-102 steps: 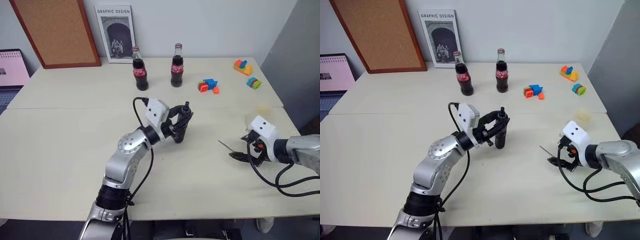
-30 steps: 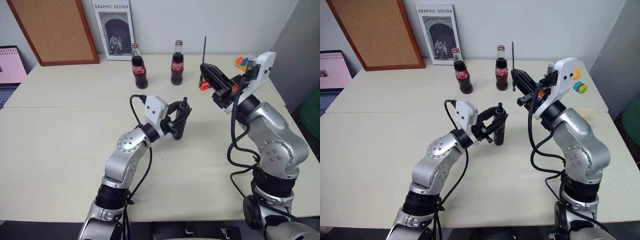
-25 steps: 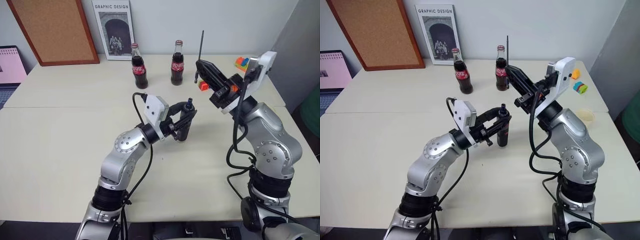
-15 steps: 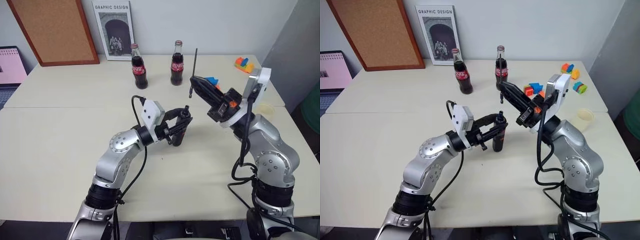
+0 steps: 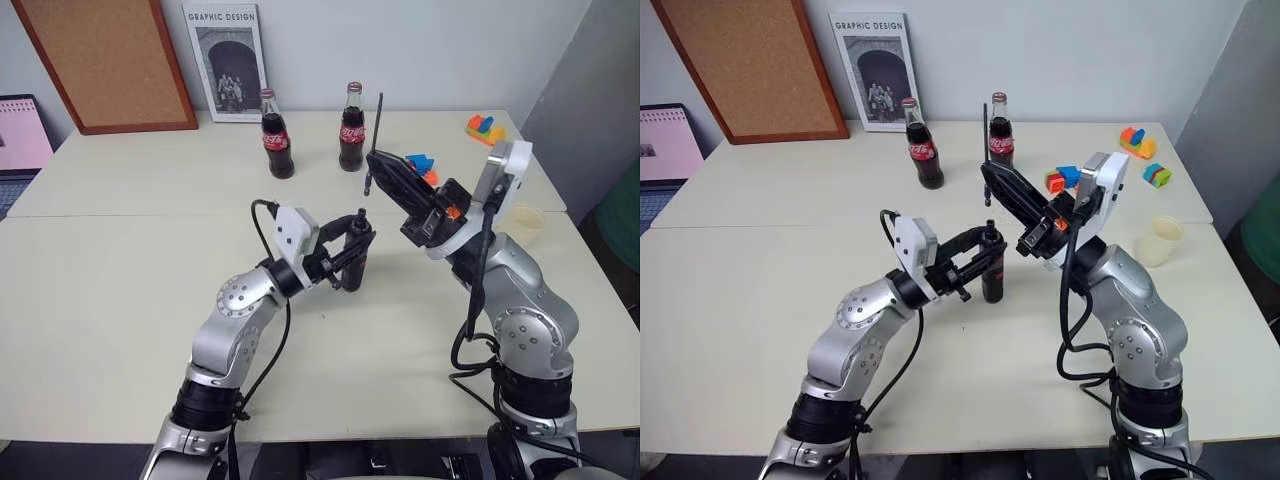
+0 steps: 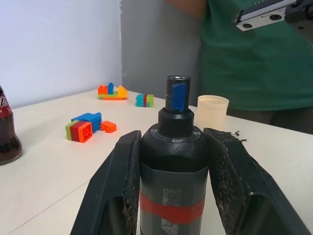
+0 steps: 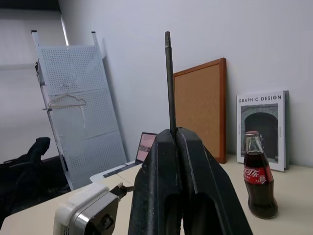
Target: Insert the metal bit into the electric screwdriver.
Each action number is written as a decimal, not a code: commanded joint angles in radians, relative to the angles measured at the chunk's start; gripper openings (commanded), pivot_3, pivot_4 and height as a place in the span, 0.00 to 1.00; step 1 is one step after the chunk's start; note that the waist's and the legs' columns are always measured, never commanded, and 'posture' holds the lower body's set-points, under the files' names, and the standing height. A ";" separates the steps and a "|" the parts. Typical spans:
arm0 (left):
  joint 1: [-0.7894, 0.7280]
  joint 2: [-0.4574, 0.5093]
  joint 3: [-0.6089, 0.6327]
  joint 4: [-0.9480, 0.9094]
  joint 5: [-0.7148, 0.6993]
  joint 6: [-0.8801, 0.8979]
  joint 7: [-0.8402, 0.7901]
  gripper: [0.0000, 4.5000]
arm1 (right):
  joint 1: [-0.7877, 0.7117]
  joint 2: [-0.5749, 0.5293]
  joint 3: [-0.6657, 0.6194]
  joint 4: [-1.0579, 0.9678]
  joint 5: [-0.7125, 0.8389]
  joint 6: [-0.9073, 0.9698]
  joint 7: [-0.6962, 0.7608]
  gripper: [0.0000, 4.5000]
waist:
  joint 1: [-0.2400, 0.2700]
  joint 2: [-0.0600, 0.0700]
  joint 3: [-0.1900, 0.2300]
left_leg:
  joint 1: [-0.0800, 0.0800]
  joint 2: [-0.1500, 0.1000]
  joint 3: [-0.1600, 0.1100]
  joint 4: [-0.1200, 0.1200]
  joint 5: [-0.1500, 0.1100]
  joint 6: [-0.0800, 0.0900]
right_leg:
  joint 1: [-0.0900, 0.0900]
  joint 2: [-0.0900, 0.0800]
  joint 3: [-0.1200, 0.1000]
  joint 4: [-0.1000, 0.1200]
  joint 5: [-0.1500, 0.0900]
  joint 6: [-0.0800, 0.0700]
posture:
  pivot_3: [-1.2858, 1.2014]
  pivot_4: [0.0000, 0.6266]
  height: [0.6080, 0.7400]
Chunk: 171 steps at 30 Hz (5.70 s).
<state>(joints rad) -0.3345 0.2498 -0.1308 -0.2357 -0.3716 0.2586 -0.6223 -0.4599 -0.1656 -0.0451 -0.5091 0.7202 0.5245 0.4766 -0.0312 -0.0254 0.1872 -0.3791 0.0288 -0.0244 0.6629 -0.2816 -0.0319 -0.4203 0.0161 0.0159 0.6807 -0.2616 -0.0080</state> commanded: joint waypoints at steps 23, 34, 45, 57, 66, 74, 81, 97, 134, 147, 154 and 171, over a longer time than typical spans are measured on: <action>0.003 0.014 0.006 -0.008 0.025 0.010 0.025 0.36 | 0.084 0.063 0.133 0.093 -0.236 -0.290 0.001 0.00 | -0.001 0.000 0.000 | 0.001 0.000 0.000 0.000 0.000 0.000 | 0.000 0.000 0.000 0.000 0.001 0.000 | 0.52 0.24 1.00; 0.006 0.014 -0.001 -0.013 0.028 0.012 0.026 0.36 | 0.099 0.056 0.143 0.100 -0.238 -0.286 0.005 0.00 | 0.000 0.000 0.000 | 0.001 0.000 0.000 0.000 0.000 0.000 | 0.000 0.000 0.000 0.000 0.001 0.000 | 0.52 0.24 1.00; 0.006 0.015 -0.003 -0.012 0.026 0.015 0.026 0.36 | 0.102 0.058 0.129 0.098 -0.228 -0.292 -0.005 0.00 | 0.000 0.000 0.000 | 0.001 0.000 0.000 0.000 0.000 0.000 | 0.000 0.000 0.000 0.000 0.001 0.000 | 0.52 0.24 1.00; 0.009 0.018 -0.006 -0.015 0.025 0.015 0.029 0.36 | 0.128 0.051 0.137 0.114 -0.254 -0.312 -0.010 0.00 | 0.000 0.000 0.000 | 0.001 0.000 0.000 0.000 0.000 0.000 | 0.001 0.000 0.000 0.000 0.001 0.000 | 0.52 0.24 1.00; 0.008 0.017 -0.006 -0.013 0.024 0.015 0.029 0.36 | 0.130 0.036 0.156 0.106 -0.265 -0.296 0.000 0.00 | 0.000 0.000 -0.001 | 0.001 0.000 0.000 0.000 0.000 0.000 | 0.001 0.000 0.000 0.000 0.001 0.000 | 0.52 0.24 1.00; 0.009 0.018 -0.005 -0.015 0.024 0.017 0.029 0.36 | 0.131 0.003 0.145 0.071 -0.259 -0.240 -0.017 0.00 | 0.000 0.000 -0.001 | 0.003 0.000 0.000 0.000 0.000 0.000 | 0.002 0.000 0.000 0.000 0.001 0.000 | 0.52 0.24 1.00; 0.009 0.017 -0.007 -0.014 0.026 0.015 0.026 0.36 | 0.110 -0.007 0.123 0.050 -0.249 -0.201 -0.040 0.00 | 0.000 0.000 -0.001 | 0.009 0.000 0.000 0.000 0.000 0.000 | 0.008 0.000 0.001 -0.001 0.001 0.000 | 0.52 0.24 1.00; 0.008 0.017 -0.007 -0.013 0.030 0.013 0.027 0.36 | 0.088 -0.085 0.147 -0.025 -0.227 -0.092 -0.024 0.00 | -0.001 0.000 -0.001 | 0.013 0.000 0.000 -0.002 0.000 0.000 | 0.012 0.001 0.001 -0.001 0.000 0.000 | 0.52 0.24 1.00; 0.009 0.020 -0.021 -0.006 0.040 0.002 0.021 0.36 | 0.057 -0.132 0.052 -0.120 -0.014 0.216 -0.079 0.91 | 0.000 0.000 -0.001 | 0.012 0.000 0.000 -0.003 0.000 0.000 | 0.012 0.000 0.000 -0.006 0.000 0.000 | 0.52 0.24 1.00; -0.040 0.042 0.017 -0.010 0.056 0.017 0.051 0.36 | 0.110 -0.289 -0.088 -0.141 0.030 0.213 -0.035 1.00 | -0.001 0.000 0.000 | 0.010 0.000 0.001 -0.004 0.000 0.000 | 0.011 0.001 -0.001 -0.008 0.000 0.000 | 0.52 0.24 1.00; -0.156 0.149 0.060 0.047 0.109 0.024 0.042 0.36 | 0.157 -0.378 -0.129 -0.157 0.036 0.200 0.015 1.00 | -0.001 0.000 0.000 | 0.001 -0.001 0.001 -0.004 0.000 0.000 | 0.003 0.003 -0.002 -0.007 0.000 0.000 | 0.52 0.24 1.00; -0.474 0.466 -0.315 0.541 0.577 -0.303 -0.402 0.36 | 0.231 -0.712 -0.078 -0.273 0.035 0.227 0.257 1.00 | -0.001 0.000 0.002 | -0.010 -0.001 0.003 -0.003 0.000 0.000 | -0.002 0.003 0.000 -0.018 0.000 0.002 | 0.52 0.24 1.00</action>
<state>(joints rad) -0.7918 0.7292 -0.4014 0.2199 0.1501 0.0012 -0.9968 -0.2170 -0.8539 -0.1149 -0.7363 0.7092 0.7424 0.6987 -0.0326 -0.0256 0.1893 -0.3884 0.0279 -0.0218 0.6598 -0.2821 -0.0316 -0.4221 0.0176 0.0170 0.6629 -0.2612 -0.0059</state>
